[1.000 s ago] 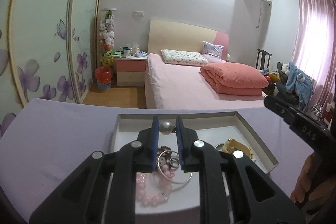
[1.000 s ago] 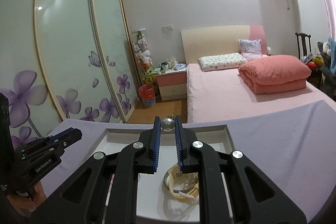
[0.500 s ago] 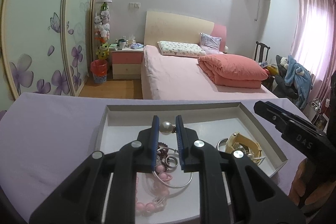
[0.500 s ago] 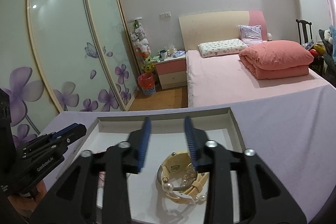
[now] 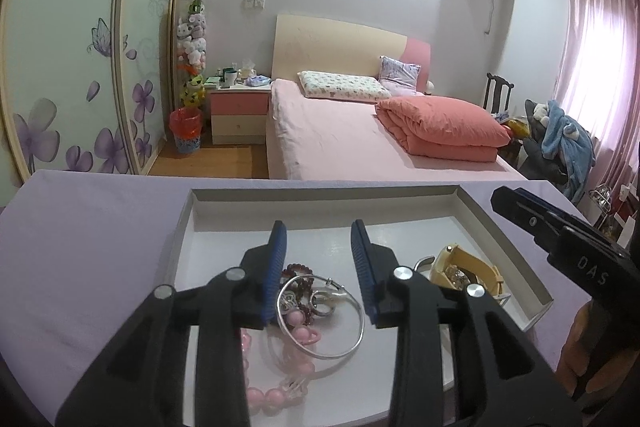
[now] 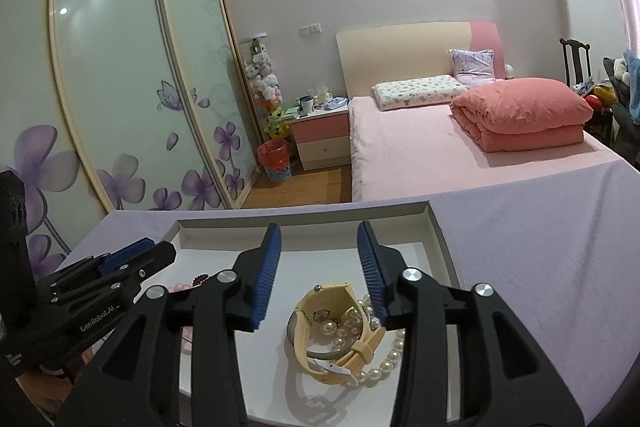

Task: Organize jewelry
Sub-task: 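Open both tools to drop the pearl earrings into the tray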

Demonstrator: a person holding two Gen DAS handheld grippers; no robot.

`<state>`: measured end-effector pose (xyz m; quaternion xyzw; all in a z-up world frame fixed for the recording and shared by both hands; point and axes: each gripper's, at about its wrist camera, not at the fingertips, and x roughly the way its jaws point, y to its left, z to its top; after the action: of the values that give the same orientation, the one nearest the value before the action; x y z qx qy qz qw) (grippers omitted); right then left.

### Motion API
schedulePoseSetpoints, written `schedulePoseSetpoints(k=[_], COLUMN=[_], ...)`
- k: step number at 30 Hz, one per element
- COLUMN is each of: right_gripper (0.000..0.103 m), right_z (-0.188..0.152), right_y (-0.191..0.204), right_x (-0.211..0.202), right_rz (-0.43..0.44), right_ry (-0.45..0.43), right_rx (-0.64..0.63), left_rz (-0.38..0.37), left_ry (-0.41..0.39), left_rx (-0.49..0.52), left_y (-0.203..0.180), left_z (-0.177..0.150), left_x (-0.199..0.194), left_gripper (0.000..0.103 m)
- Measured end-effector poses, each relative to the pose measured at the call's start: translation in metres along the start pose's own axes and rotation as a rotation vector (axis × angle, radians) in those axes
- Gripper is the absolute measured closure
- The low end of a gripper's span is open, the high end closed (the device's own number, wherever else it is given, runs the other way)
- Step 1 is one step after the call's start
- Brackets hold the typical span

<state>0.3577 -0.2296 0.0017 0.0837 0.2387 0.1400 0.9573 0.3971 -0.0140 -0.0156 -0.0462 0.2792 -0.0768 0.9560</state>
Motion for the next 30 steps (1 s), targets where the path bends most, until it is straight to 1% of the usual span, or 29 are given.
schedulePoseSetpoints(k=[10,14,17,19,23,25,27,28,30], right_gripper=[0.060,0.057,0.056,0.053,0.043,0.035,0.024,0.022,0.009], right_z=[-0.001,-0.001,-0.002,-0.002,-0.005,-0.006,-0.009,-0.009,-0.012], right_y=[0.001,0.004,0.007,0.008,0.011,0.012,0.014,0.014,0.016], right_x=[-0.003,-0.006,-0.010,-0.014,-0.029,-0.037,-0.048,-0.052,-0.063], right_rz=[-0.003,-0.004,-0.006,-0.006,-0.013,-0.017,-0.022,-0.024,-0.025], right_ry=[-0.002,-0.008,-0.011,-0.015,-0.033,-0.043,-0.057,-0.061,-0.073], right_rx=[-0.013,-0.021,-0.025,-0.025,-0.033,-0.038,-0.044,-0.046,-0.045], left_rz=[0.014,0.020,0.021,0.025,0.040,0.047,0.057,0.062,0.071], left_ry=[-0.007,-0.014,-0.017,-0.023,-0.039,-0.044,-0.053,-0.060,-0.075], left_rx=[-0.018,-0.021,-0.024,-0.023,-0.028,-0.032,-0.037,-0.041,-0.045], left_y=[0.005,0.006,0.007,0.008,0.009,0.011,0.014,0.015,0.017], left_z=[-0.002,-0.003,-0.002,-0.003,-0.006,-0.006,-0.006,-0.007,-0.008], left_x=[-0.009,-0.015,-0.021,-0.026,-0.043,-0.051,-0.060,-0.067,-0.079], left_gripper=[0.069,0.069,0.068,0.068,0.063,0.061,0.057,0.054,0.049])
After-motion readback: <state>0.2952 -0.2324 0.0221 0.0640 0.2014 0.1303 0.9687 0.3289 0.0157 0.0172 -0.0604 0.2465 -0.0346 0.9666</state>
